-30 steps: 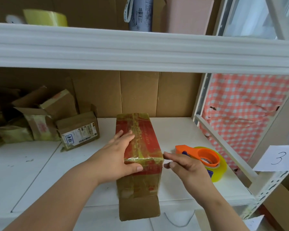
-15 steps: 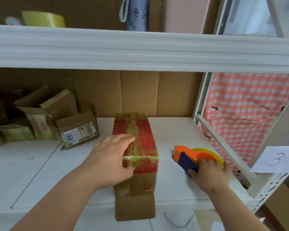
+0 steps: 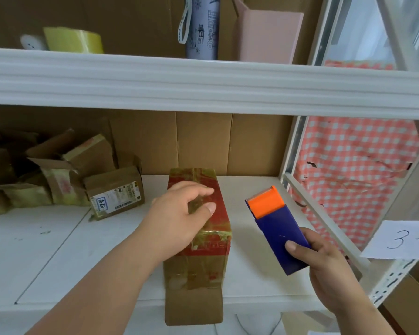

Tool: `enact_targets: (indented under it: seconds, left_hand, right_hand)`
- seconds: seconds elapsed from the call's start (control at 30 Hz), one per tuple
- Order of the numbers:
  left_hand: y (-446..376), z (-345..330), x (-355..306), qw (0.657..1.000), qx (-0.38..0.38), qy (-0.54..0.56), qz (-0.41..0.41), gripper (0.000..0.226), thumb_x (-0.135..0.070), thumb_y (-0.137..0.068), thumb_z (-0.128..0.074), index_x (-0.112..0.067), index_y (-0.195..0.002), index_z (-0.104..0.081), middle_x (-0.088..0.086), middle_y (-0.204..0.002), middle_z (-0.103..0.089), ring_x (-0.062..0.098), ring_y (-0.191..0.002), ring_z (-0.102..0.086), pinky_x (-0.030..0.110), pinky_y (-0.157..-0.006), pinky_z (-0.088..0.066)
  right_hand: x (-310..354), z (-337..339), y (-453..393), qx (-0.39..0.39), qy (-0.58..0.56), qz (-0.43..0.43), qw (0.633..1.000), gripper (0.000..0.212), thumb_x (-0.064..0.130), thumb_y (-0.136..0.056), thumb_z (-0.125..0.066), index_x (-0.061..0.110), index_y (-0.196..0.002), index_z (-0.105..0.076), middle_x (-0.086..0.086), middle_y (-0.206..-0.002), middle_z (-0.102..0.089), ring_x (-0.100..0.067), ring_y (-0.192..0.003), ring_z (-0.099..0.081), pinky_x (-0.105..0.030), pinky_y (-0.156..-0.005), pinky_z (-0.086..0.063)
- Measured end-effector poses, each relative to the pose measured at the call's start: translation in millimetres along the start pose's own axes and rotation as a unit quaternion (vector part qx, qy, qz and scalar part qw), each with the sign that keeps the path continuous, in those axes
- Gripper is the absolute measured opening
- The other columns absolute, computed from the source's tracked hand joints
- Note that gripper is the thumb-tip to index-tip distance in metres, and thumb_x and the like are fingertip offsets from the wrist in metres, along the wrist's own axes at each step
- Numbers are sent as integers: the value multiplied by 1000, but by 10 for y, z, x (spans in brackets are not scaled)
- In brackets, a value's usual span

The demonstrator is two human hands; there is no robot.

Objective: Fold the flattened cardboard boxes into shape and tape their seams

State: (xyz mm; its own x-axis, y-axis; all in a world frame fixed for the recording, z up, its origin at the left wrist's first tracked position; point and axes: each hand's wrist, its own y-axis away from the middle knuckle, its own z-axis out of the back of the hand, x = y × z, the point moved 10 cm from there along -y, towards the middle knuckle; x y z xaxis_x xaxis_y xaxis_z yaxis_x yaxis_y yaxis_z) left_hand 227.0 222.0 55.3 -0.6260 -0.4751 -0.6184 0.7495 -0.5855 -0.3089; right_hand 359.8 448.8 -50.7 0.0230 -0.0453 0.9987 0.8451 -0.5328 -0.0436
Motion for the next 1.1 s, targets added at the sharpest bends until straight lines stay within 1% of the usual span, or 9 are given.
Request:
enact_targets:
  seconds: [0.17, 0.27, 0.37, 0.53, 0.67, 0.8, 0.9, 1.0, 1.1]
  left_hand:
    - [-11, -63, -158, 997, 42, 71, 4, 27, -39, -100, -51, -41, -125, -62, -31, -110, -57, -17, -100, -51, 3, -79, -39]
    - [4, -81, -209, 991, 61, 118, 23, 24, -40, -101, -50, -40, -120, -65, -34, -104, -60, -21, -95, -51, 4, -72, -40]
    - [27, -120, -196, 981, 83, 167, 57, 25, -43, -99, -52, -35, -115, -69, -24, -111, -65, -7, -105, -56, 12, -80, -42]
    - [73, -194, -200, 972, 117, 188, 84, 33, -56, -91, -57, -28, -95, -74, -15, -97, -72, 5, -103, -63, 32, -96, -49]
    - [106, -258, -255, 969, 149, 178, 83, 19, -41, -92, -64, -25, -93, -75, -10, -89, -74, 8, -92, -68, 40, -96, -52]
    - [116, -257, -322, 969, 146, 183, 83, 18, -29, -94, -63, -17, -92, -75, -9, -78, -73, 3, -72, -65, 32, -84, -55]
    - [134, -276, -342, 970, 148, 178, 80, 21, -32, -94, -64, -14, -91, -74, -9, -73, -70, 1, -65, -63, 18, -68, -51]
    - [164, -316, -350, 957, 157, 228, 90, 24, -28, -96, -62, -6, -94, -71, -5, -72, -68, 5, -64, -60, 19, -60, -47]
    - [186, -328, -379, 946, 160, 264, 95, 22, -22, -100, -55, -13, -85, -68, -6, -69, -65, 6, -63, -58, 18, -59, -43]
  right_hand:
    - [74, -58, 83, 22, -40, 17, 999, 51, 26, -52, -75, -4, -93, -70, -36, -94, -63, -35, -75, -57, -39, -68, -37]
    - [71, -157, 148, 47, -69, 19, 996, 72, 38, -45, -84, -11, -95, -66, -44, -96, -57, -38, -80, -54, -46, -79, -33]
    - [56, -256, 195, 60, -94, 12, 994, 85, 54, -40, -93, -7, -95, -70, -44, -98, -58, -39, -81, -54, -49, -81, -35]
    - [133, -313, 240, 70, -80, 26, 994, 87, 59, -37, -93, -7, -87, -68, -46, -90, -54, -37, -74, -50, -44, -77, -32]
    - [204, -286, 248, 76, -51, 39, 995, 85, 63, -34, -91, -4, -81, -69, -41, -83, -56, -35, -68, -51, -38, -68, -34]
    - [313, -233, 255, 78, -14, 64, 995, 82, 65, -32, -89, -1, -77, -70, -24, -71, -61, -28, -59, -53, -27, -53, -39]
    - [402, -207, 270, 79, 7, 77, 994, 62, 49, -40, -85, 0, -77, -72, -21, -68, -62, -26, -57, -53, -23, -51, -38]
    - [484, -182, 290, 79, 21, 88, 993, 52, 45, -47, -76, 2, -77, -73, -20, -69, -64, -26, -58, -54, -25, -53, -39]
    - [517, -186, 292, 77, 41, 90, 992, 49, 46, -49, -76, 5, -76, -73, -20, -70, -64, -27, -60, -54, -31, -59, -35]
